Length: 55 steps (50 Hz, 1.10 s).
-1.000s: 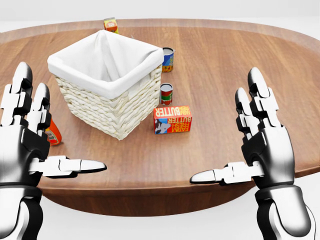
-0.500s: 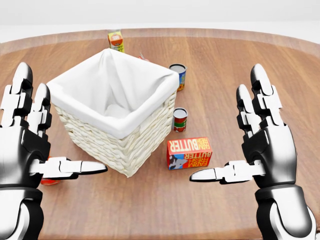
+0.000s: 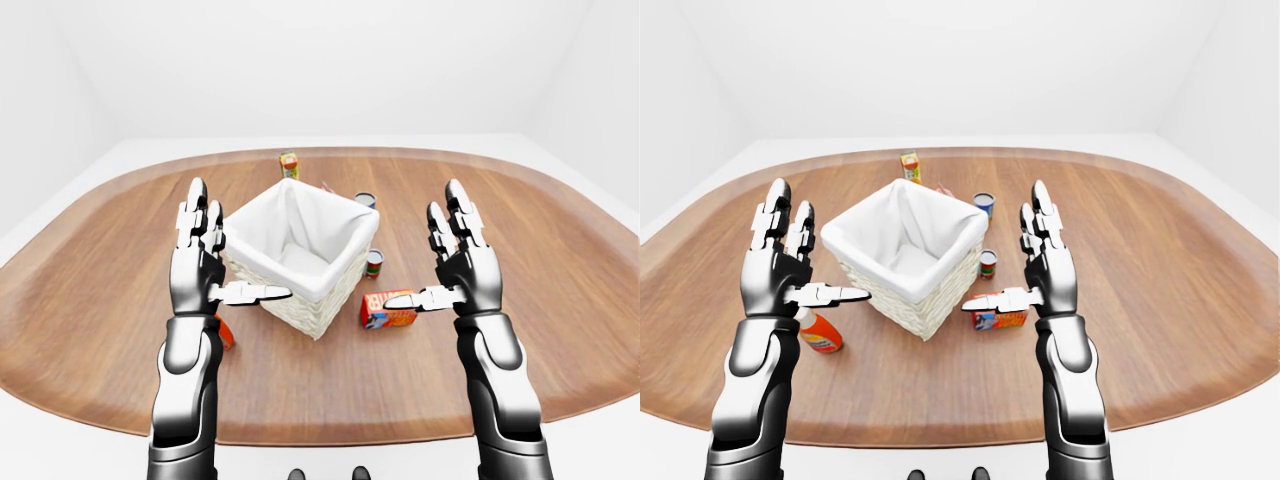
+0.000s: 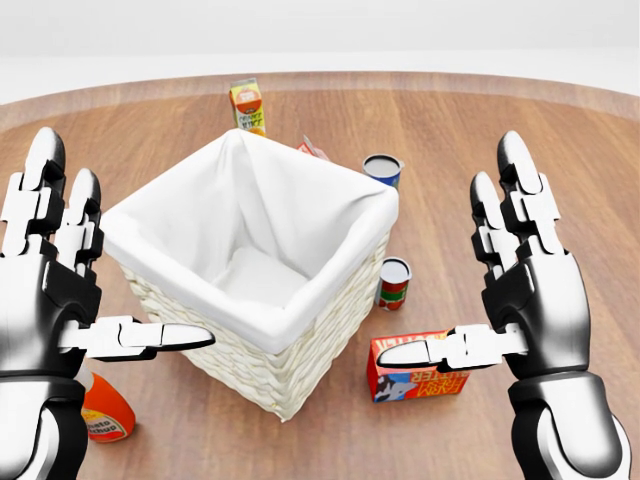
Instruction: Pick up the butter and put it in the basket.
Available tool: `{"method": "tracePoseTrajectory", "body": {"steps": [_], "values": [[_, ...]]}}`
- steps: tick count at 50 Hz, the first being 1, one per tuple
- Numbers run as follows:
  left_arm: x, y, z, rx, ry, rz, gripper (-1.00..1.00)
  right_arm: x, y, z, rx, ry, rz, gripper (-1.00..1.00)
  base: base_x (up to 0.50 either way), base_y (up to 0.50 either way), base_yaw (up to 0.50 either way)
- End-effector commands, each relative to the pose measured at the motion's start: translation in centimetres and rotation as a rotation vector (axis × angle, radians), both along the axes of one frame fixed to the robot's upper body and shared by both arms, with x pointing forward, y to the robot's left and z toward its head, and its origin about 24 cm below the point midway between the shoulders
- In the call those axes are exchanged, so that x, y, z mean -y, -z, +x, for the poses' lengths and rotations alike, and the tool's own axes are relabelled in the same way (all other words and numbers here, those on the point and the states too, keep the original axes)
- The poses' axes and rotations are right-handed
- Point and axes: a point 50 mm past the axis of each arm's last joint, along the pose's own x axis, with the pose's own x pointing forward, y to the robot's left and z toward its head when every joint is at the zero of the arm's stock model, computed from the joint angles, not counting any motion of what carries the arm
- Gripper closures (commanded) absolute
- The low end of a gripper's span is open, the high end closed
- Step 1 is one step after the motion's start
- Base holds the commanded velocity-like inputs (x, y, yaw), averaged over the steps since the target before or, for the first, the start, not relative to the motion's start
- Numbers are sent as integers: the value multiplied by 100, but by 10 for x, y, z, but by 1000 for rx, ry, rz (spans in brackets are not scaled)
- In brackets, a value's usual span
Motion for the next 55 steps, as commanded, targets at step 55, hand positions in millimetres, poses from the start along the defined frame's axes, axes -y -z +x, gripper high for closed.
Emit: {"method": "tracePoseTrajectory", "body": {"steps": [55], "values": [[0,1,1,-3,3,-8,-100,31,46,26,-170,4,-491,-100,4,0,0]]}}
